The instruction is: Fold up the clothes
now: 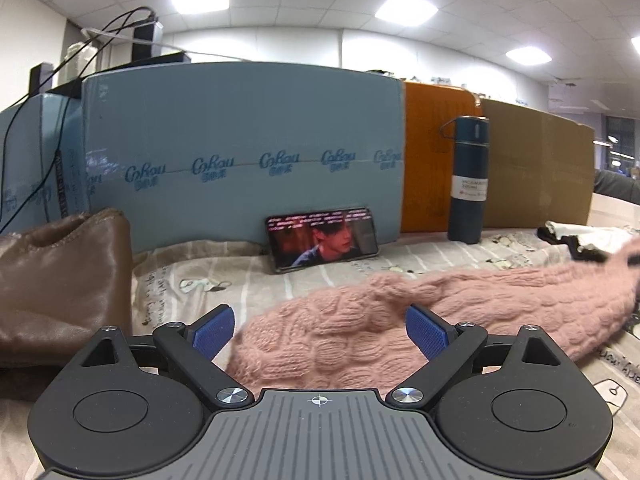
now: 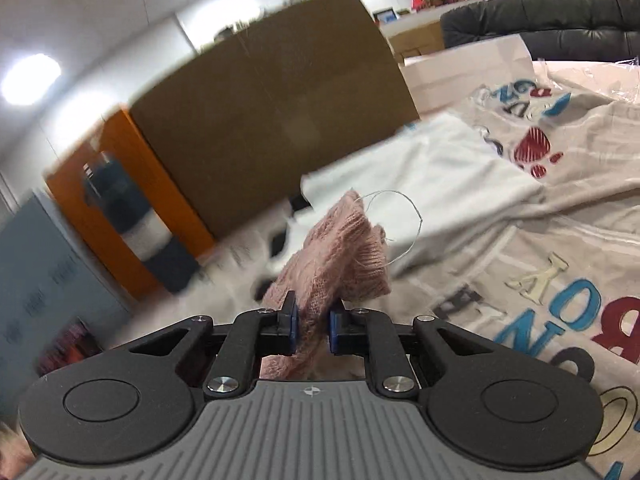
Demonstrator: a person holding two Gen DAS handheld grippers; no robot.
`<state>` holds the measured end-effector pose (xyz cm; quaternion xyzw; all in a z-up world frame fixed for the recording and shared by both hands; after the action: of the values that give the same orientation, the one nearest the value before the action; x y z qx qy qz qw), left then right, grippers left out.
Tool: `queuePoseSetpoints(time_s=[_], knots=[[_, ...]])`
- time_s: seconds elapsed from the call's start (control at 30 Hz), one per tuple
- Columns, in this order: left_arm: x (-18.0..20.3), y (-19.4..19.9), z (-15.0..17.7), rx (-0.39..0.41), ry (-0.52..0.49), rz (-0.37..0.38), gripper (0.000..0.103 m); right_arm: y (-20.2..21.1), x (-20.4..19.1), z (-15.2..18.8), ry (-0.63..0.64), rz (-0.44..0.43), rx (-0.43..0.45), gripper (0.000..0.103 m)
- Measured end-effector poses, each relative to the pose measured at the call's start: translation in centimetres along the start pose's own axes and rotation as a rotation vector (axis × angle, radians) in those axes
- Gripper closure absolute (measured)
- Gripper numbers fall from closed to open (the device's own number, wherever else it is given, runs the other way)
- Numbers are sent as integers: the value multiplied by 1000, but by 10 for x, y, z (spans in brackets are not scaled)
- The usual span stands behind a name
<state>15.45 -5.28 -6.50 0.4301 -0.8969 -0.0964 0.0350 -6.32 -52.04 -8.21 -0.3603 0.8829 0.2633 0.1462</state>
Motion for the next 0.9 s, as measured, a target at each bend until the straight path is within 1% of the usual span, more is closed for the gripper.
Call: queuePoseSetpoints(time_s=[0.07, 0.1, 0.2, 0.3, 0.4, 0.53, 0.63, 0.67, 0.7, 0.73, 0.77, 0.83, 0.87, 0.9], knots=[[-2, -1, 0, -5, 11, -5, 8, -8, 3, 11, 64, 36, -30, 90], [-2, -1, -1, -3, 14, -4, 8, -6, -3, 12, 97, 22, -7, 90], [-1, -1, -1, -6, 11, 0, 8, 12, -31, 8, 171, -84, 84, 90], [-2, 1, -1, -1, 12, 3, 8, 27, -61, 10, 207, -188, 92, 90], [-2, 2, -2, 7, 16, 6, 8, 35, -91, 21, 259, -272, 61, 90], [-2, 5, -3, 19, 22, 10, 8, 34, -126, 50, 332, -378, -47, 90], [-3, 7, -4, 27, 26, 13, 8, 32, -145, 72, 406, -401, -96, 89], [-3, 8, -5, 30, 28, 14, 8, 33, -151, 79, 431, -411, -108, 85], [-3, 9, -6, 36, 31, 17, 8, 35, -156, 85, 447, -424, -122, 78], [-3, 11, -7, 42, 35, 20, 8, 38, -161, 91, 457, -438, -130, 70], [-4, 12, -7, 47, 39, 23, 7, 40, -164, 95, 466, -457, -132, 56], [-4, 14, -8, 53, 44, 26, 4, 49, -171, 102, 489, -490, -124, 48], [-3, 14, -9, 55, 45, 26, 4, 55, -174, 104, 495, -507, -118, 39], [-3, 14, -9, 57, 46, 26, 4, 60, -178, 107, 496, -531, -113, 35]])
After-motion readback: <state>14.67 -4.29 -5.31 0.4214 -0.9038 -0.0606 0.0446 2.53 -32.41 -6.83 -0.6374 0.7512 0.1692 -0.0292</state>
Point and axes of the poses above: each gripper's, at about its wrist camera, not at the fingertips, and y roughly against the way its jaws point, x to its right, z to its underside, the point moved 6 cm from there along -y, roughly the way its jaws point, and after that the axes turned 7 degrees about x, right-handed, at the moved point
